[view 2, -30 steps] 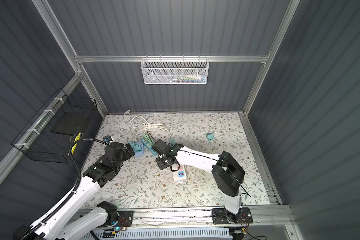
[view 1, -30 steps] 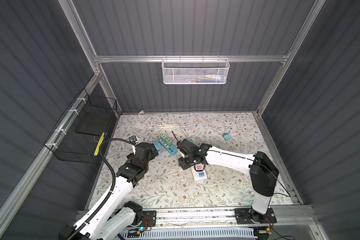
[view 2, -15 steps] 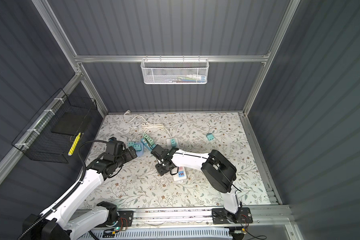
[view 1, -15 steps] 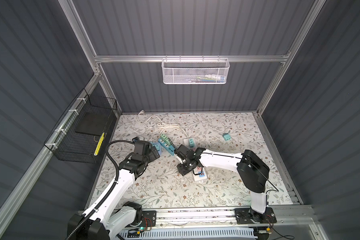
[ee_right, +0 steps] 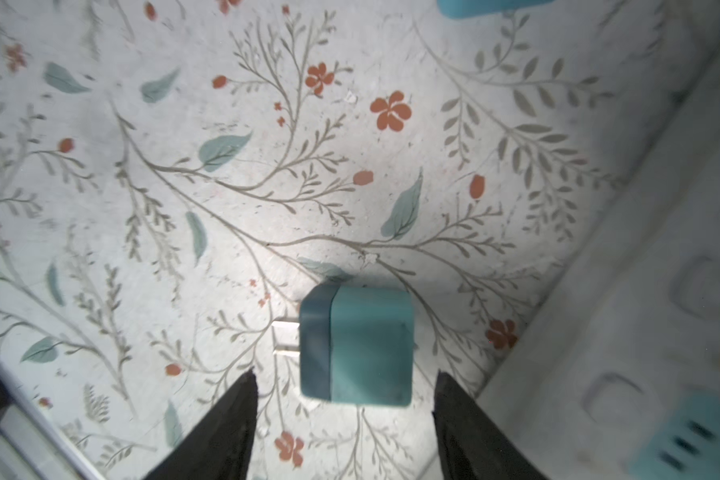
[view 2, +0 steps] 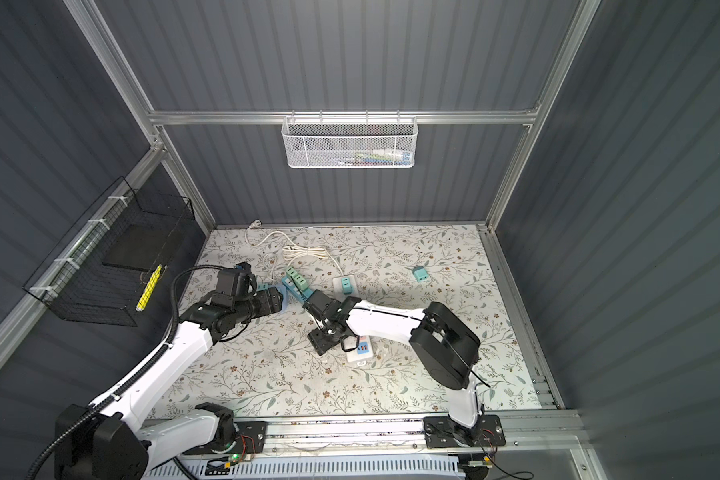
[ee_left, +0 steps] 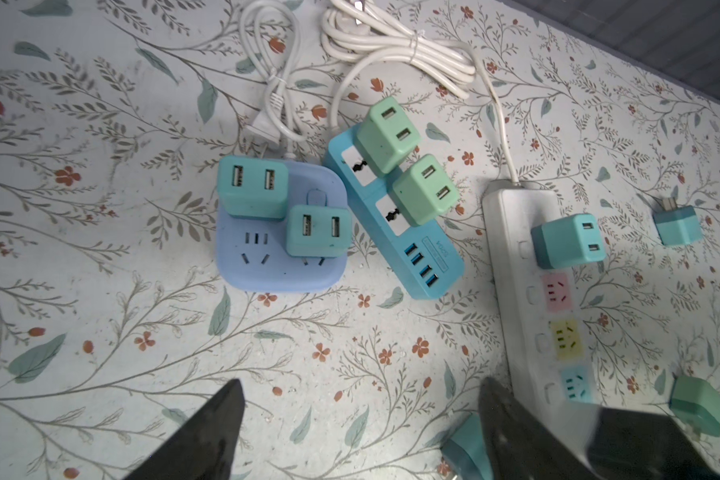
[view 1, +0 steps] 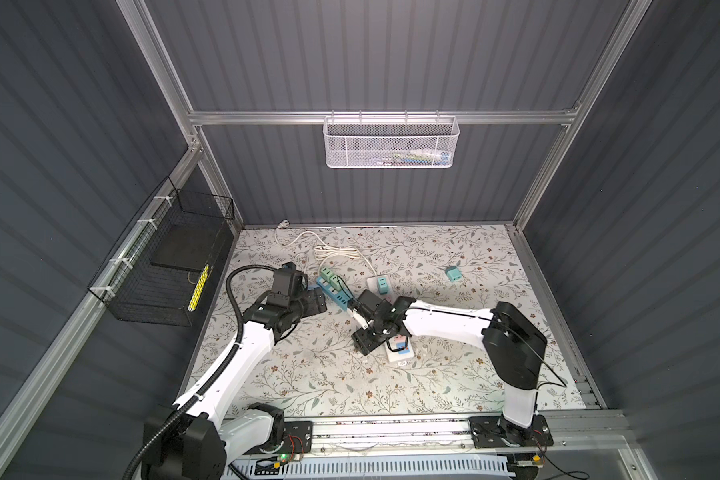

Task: Insert the plug
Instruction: 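Lower the left gripper onto the teal adapter and close while the right gripper withdraws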

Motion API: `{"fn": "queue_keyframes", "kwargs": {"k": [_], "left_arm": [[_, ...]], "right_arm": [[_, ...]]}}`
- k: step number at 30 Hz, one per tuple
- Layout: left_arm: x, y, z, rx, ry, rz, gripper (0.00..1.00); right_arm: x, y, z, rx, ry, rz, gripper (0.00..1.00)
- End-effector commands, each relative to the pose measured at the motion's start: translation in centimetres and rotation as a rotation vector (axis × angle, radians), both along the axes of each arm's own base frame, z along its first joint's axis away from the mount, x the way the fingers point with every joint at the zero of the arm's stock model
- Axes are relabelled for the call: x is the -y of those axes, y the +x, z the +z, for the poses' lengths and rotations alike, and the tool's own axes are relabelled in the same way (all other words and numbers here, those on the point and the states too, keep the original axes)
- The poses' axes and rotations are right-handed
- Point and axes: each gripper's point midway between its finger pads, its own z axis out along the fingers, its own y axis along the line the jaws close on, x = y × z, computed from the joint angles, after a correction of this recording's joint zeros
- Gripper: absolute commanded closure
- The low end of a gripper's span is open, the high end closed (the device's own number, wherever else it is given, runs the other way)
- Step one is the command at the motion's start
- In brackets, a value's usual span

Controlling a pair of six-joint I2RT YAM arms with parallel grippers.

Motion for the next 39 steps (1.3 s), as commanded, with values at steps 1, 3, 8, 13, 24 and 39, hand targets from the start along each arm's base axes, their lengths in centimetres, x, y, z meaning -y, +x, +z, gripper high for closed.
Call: {"fn": "queue_keyframes", "kwargs": {"k": [1, 3, 8, 13, 24, 39], "left_arm": [[2.0, -1.0, -0.3, -0.068, -0.004, -0.159, 0.18], [3.5, -1.3, 0.1, -0.052, -0.002, -0.222, 0.2], [8.7, -3.9, -0.8, -0.084, 0.148, -0.473, 0.21], [12.3, -6.8, -2.2, -0.131, 0.252, -0.744, 0.24], [13.2, -10.0, -7.9, -0.335, 0.485, -0.971, 0.27], [14.2, -9.6, -12.5, -0.396, 0.476, -0.953, 0.38]], "right_arm": [[1.1, 1.5, 5.2, 0.119, 0.1, -0.04, 0.31], [2.7, 3.3, 7.5, 0.263, 0.161, -0.115, 0.29], [10.3, 7.3, 10.8, 0.46, 0.288, -0.418, 0.23], [13.5, 8.7, 10.4, 0.405, 0.513, -0.49, 0.21], [15.2, 9.3, 9.2, 0.222, 0.546, -0.591, 0.24], [15.2, 9.1, 8.5, 0.206, 0.535, -0.586, 0.24]]}}
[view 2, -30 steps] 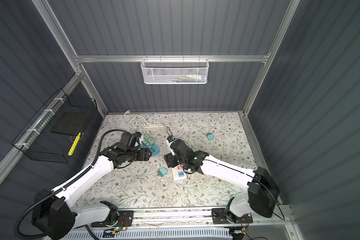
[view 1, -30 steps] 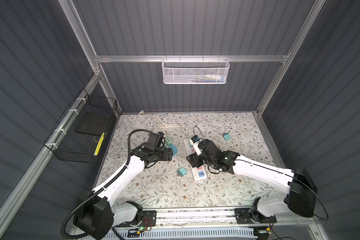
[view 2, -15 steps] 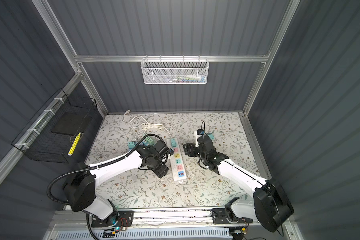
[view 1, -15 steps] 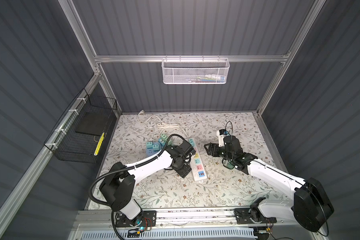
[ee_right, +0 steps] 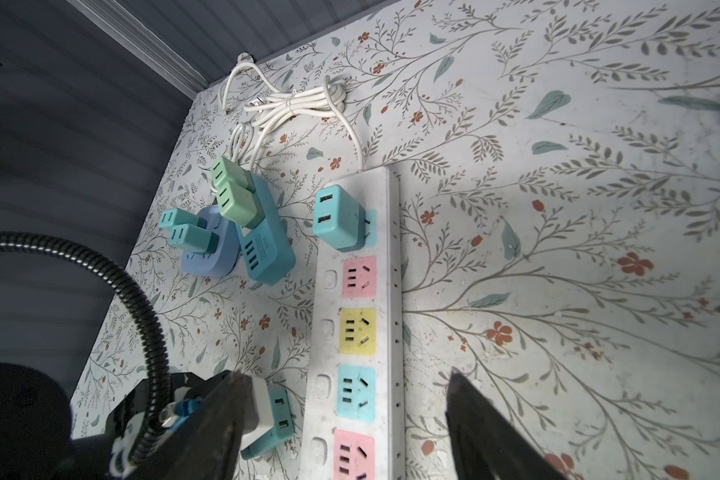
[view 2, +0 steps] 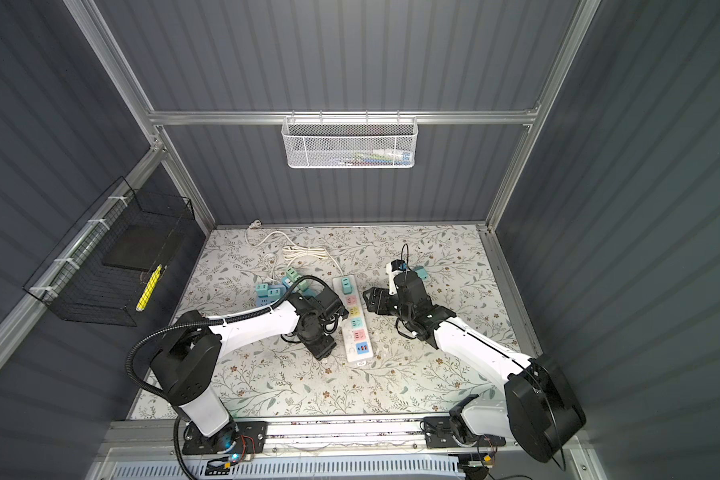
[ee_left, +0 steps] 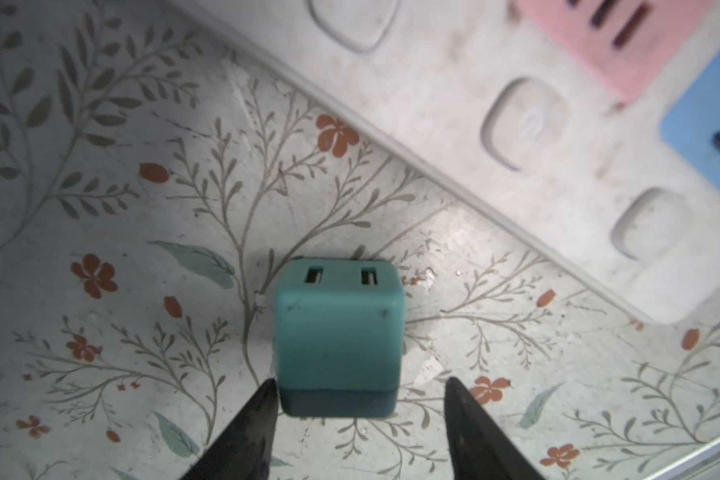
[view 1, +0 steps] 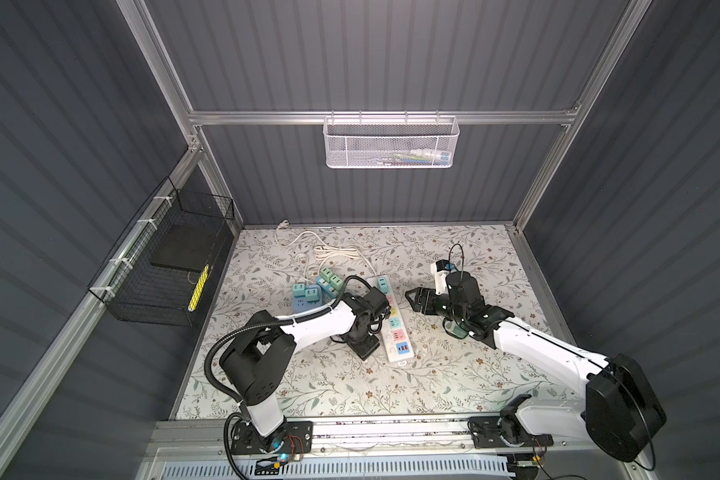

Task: Insert the plug
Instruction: 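Lower the left gripper onto the teal adapter and close while the right gripper withdraws, then lift the teal adapter with the left gripper toward the right gripper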

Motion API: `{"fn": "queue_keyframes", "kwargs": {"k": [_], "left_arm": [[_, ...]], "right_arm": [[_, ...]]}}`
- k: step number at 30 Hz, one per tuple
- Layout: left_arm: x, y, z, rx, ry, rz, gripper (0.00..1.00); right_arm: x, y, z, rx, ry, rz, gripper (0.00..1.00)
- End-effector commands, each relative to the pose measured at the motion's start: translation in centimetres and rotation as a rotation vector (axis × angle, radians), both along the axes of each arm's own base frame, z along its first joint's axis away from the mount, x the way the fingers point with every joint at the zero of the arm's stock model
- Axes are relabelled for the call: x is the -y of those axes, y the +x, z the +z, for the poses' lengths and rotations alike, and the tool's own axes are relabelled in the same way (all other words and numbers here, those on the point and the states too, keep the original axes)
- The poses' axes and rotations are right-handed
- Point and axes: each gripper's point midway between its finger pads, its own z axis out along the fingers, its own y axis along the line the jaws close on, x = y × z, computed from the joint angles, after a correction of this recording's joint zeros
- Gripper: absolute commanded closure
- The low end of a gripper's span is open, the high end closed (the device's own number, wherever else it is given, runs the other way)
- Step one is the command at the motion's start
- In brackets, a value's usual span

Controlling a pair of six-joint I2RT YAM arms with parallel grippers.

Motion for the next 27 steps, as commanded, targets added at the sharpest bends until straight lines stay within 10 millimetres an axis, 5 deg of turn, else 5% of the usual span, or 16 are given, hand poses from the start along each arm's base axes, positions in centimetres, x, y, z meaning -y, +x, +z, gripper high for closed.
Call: {"fn": "queue_keyframes", "kwargs": {"k": [1, 10, 17, 23, 27], "left_arm": [[0.0, 0.0, -0.9, -0.009, 0.001, 0.006, 0.39], [-0.6, 0.4, -2.4, -0.008, 0.065, 0.019, 0.49], [-0.5, 1.4, -1.1, 0.057, 0.046, 0.036, 0.69], [1.8, 4.6, 5.8, 0.328, -0.21, 0.089, 0.75], [2.9, 5.7, 11.3, 0.544, -0.473, 0.113, 0.76]], "right_arm": [[-0.2, 0.0, 0.0, -0.005, 0.008, 0.005, 0.24], [-0.1, -0.1, 0.2, 0.001, 0.002, 0.012, 0.25], [0.2, -0.3, 0.4, 0.004, -0.01, 0.009, 0.25], [0.0, -0.9, 0.9, -0.019, -0.015, 0.039, 0.25], [-1.8, -1.9, 2.3, -0.107, 0.007, 0.148, 0.3]]}}
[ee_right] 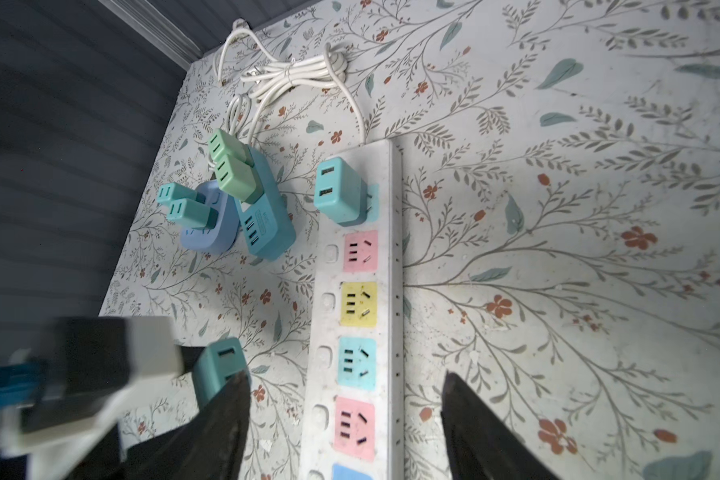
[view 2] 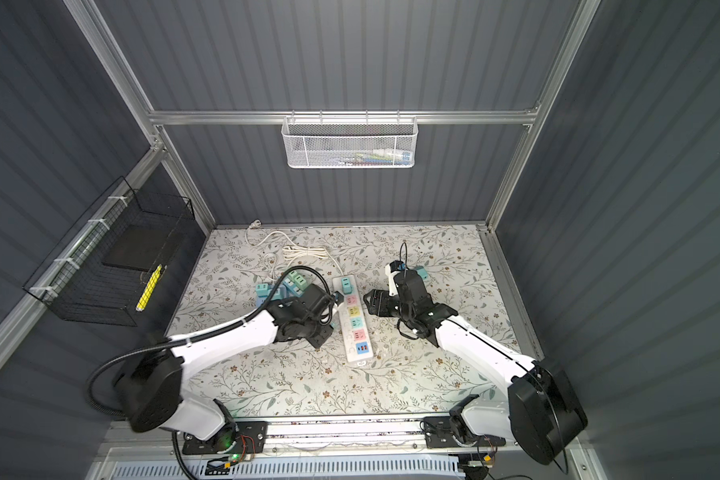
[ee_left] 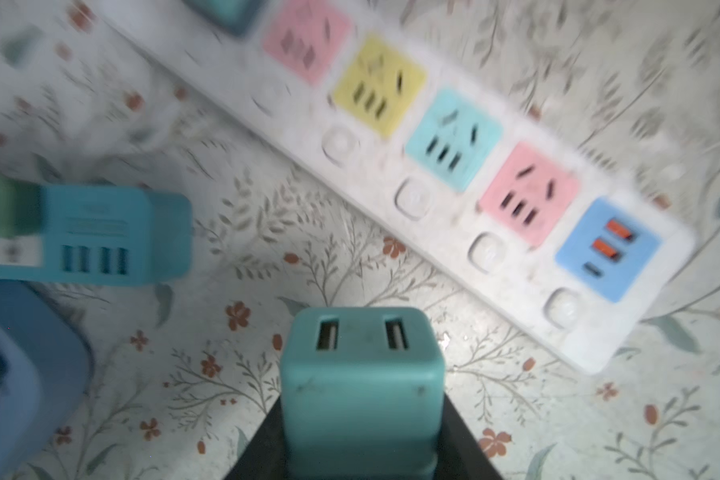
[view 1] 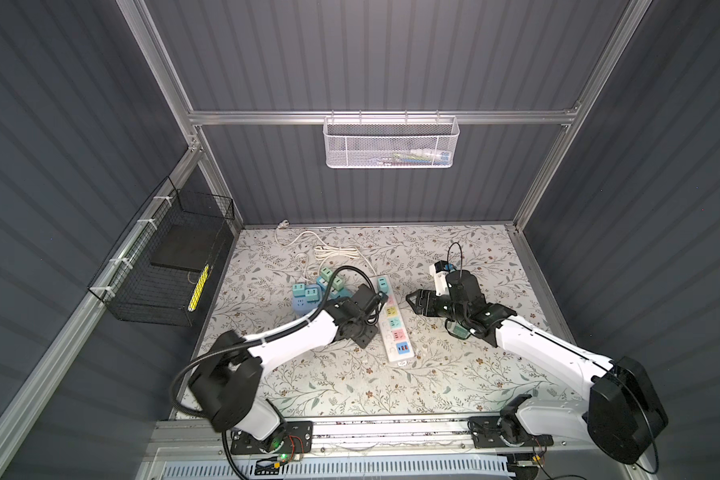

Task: Insert the plug
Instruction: 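Lift the teal adapter with the left gripper toward the right gripper, then grasp the teal adapter with the right gripper while the left gripper holds it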

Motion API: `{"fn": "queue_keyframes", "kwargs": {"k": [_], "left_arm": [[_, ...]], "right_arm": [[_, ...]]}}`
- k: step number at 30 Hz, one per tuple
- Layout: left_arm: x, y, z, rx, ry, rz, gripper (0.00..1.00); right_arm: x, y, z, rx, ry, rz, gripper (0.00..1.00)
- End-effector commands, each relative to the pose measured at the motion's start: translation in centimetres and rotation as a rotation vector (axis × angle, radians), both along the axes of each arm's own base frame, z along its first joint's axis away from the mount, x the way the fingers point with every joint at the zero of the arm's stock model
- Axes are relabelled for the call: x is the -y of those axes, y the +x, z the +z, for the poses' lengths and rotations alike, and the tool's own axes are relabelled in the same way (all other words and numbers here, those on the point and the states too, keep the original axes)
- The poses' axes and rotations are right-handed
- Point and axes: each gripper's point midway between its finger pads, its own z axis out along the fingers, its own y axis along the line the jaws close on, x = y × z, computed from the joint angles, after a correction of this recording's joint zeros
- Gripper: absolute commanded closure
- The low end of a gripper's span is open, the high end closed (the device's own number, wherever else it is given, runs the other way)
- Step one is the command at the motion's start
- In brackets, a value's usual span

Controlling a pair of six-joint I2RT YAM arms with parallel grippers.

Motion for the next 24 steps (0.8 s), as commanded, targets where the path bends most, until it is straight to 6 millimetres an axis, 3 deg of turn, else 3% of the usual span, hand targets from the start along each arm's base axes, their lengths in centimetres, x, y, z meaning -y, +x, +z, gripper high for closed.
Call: {"fn": "queue_keyframes", "kwargs": {"k": [1, 4, 6, 10, 24], "left_arm": [[1.6, 1.9, 5.2, 0.221, -0.247, 0.023, 0.76], [2.2, 2.0, 7.6, 0.322, -0.359, -0.003, 0.77], [2.6, 2.0, 8.0, 0.338, -0.374, -0.021, 0.77], [3.3, 2.1, 8.1, 0.332, -0.382, -0.049, 0.77], [3.9, 1.7, 7.8, 0.297, -0.377, -0.086, 0.78]], "right_arm": [[-1.9, -1.0, 2.1, -0.053, 0.038, 0.114, 0.33], [-3.7, -1.8, 3.4, -0.062, 0.076, 0.203, 0.38], [-4.7, -2.1, 4.0, -0.067, 0.093, 0.238, 0.42], [-6.5, -2.6, 5.1, -0.066, 0.136, 0.31, 0.45], [-8.6, -3.1, 4.6, -0.087, 0.168, 0.382, 0.43]]}}
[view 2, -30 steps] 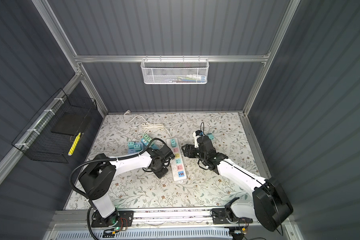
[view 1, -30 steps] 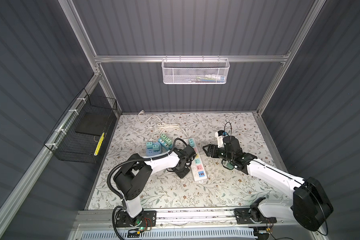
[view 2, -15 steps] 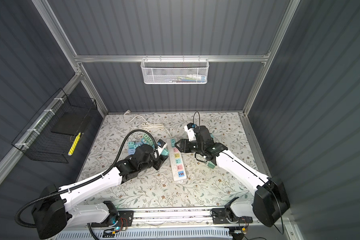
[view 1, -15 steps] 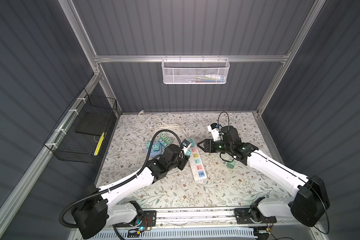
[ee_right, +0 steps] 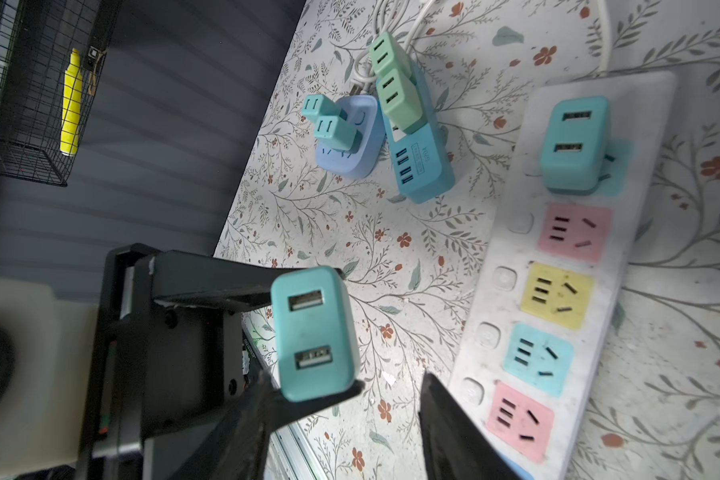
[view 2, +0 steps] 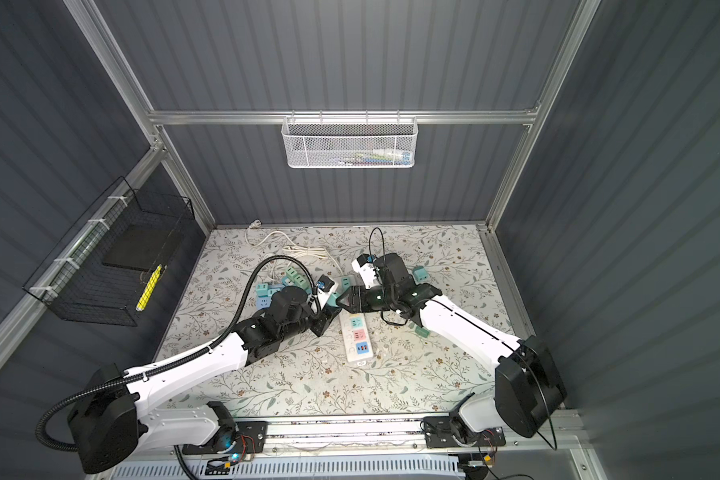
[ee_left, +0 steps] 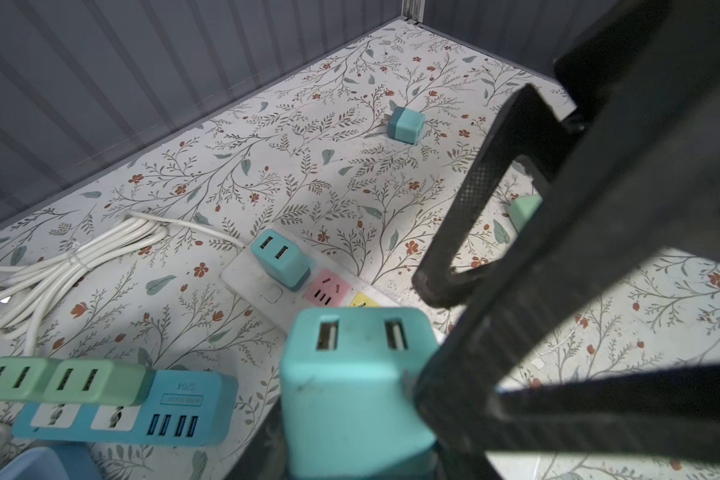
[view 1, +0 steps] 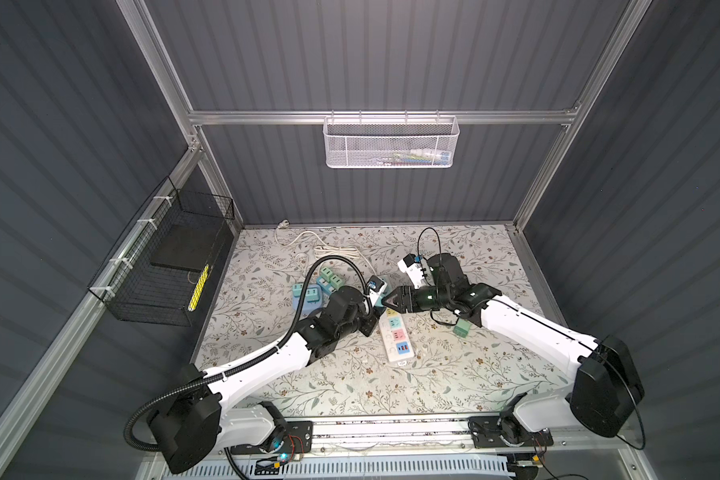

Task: Insert the plug
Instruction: 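Grasp the teal adapter with the right gripper while the left gripper holds it, then carry the teal adapter over the strip's next socket while the left gripper withdraws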

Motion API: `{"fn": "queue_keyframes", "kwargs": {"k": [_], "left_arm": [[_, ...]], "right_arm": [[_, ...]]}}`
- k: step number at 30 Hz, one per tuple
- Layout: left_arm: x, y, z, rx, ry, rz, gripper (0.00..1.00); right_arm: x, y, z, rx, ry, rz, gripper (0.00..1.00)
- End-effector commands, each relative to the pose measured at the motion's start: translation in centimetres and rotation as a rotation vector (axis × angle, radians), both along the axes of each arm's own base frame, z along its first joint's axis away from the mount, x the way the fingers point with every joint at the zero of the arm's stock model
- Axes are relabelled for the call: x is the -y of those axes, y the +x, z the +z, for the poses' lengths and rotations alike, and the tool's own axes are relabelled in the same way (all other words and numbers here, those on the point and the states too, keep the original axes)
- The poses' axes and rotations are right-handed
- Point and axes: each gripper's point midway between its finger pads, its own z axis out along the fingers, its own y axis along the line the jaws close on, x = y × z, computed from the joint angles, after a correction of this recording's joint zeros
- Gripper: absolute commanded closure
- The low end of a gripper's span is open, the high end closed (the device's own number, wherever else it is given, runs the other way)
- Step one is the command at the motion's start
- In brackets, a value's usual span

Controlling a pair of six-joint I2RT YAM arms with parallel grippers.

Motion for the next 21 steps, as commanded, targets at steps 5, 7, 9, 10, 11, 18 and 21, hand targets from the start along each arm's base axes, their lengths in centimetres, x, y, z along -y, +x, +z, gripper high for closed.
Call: {"fn": "queue_keyframes", "kwargs": {"k": [5, 7, 9, 10, 11, 18, 21], "left_arm": [[0.8, -0.2, 1.1, 0.007, -0.018, -0.044, 0.78], [0.8, -0.2, 1.2, 0.005, -0.019, -0.044, 0.78], [0.8, -0.2, 1.2, 0.005, -0.019, -0.044, 0.78], [0.8, -0.3, 1.2, 0.004, -0.02, -0.044, 0.77], [0.8, -0.2, 1.2, 0.002, -0.02, -0.043, 0.77], [0.8, -0.1, 1.0, -0.006, -0.021, -0.033, 0.75], [0.5, 0.1, 1.1, -0.008, -0.022, -0.01, 0.69]], "right_arm": [[-1.4, 0.6, 1.2, 0.025, 0.046, 0.031, 0.5], [-1.7, 0.7, 1.1, 0.019, 0.047, 0.039, 0.54], [-2.0, 0.6, 0.9, 0.015, 0.045, 0.046, 0.57], [-2.1, 0.7, 0.9, 0.017, 0.044, 0.045, 0.58], [-2.1, 0.8, 0.8, 0.018, 0.042, 0.04, 0.59], [-2.3, 0.7, 0.4, 0.005, 0.038, 0.047, 0.73], [-2.2, 0.8, 0.5, 0.017, 0.032, 0.04, 0.77]]}}
